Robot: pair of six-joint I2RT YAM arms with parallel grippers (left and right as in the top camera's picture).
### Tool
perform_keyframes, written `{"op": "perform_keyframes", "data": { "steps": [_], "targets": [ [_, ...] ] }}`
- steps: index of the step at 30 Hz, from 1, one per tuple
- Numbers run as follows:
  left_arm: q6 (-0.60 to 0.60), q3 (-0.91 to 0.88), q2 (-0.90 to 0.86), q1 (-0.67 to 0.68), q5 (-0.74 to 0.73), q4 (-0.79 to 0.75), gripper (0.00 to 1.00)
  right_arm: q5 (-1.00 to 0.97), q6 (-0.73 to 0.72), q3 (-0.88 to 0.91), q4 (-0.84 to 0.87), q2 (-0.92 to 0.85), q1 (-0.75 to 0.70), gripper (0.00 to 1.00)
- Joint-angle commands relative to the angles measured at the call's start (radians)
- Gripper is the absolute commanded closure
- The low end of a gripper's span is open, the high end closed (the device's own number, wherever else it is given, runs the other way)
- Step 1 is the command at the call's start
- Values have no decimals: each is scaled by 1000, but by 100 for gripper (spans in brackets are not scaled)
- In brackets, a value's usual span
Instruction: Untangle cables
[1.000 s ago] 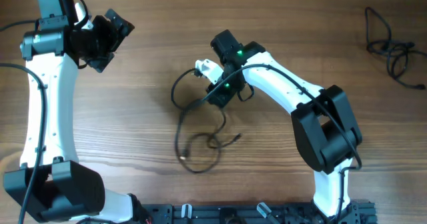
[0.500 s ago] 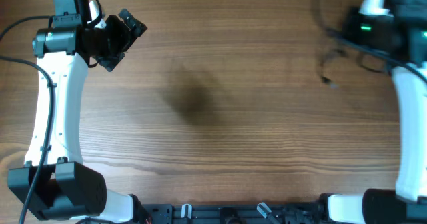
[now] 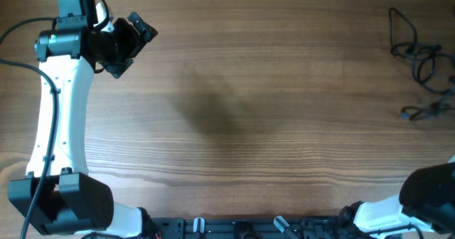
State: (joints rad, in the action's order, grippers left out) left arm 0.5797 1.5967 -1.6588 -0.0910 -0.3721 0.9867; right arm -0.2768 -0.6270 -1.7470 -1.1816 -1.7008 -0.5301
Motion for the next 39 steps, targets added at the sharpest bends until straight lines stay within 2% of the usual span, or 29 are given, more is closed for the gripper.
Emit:
{"op": "perform_keyframes", "data": {
  "steps": [1, 5, 9, 13, 15, 19, 22, 24, 30, 33, 37, 39],
  "targets": [
    [-26, 6, -10, 16, -13, 2, 2, 108, 53, 1, 2, -13, 5, 0],
    [-26, 6, -10, 29, -12, 6, 0, 377, 233, -2, 6, -11, 24, 0],
    [-25, 6, -10, 28, -13, 5, 0, 514, 409, -3, 2, -4, 97, 0],
    [-23, 6, -10, 28, -12, 5, 0, 599, 600, -3, -14, 38, 273, 0],
    [-23, 6, -10, 28, -12, 5, 0, 606, 640, -19, -31, 88, 380, 0],
    [-23, 6, -10, 28, -12, 6, 0, 593, 590, -49, -103, 192, 505, 0],
    [-23, 6, -10, 28, -12, 6, 0, 593, 287, -49, -108, 279, 563, 0],
    [-23, 6, -10, 28, -12, 5, 0, 592, 243, -49, -126, 296, 565, 0],
    [-23, 6, -10, 28, -12, 5, 0, 517, 295, -49, -167, 395, 564, 0],
    [-23, 6, -10, 28, -12, 5, 0, 384, 316, -30, -126, 467, 566, 0],
    [-23, 6, -10, 28, -12, 5, 0, 371, 490, 225, 176, 686, 565, 0],
    [-23, 6, -10, 28, -12, 5, 0, 371, 523, 385, 305, 788, 565, 0]
  ]
}}
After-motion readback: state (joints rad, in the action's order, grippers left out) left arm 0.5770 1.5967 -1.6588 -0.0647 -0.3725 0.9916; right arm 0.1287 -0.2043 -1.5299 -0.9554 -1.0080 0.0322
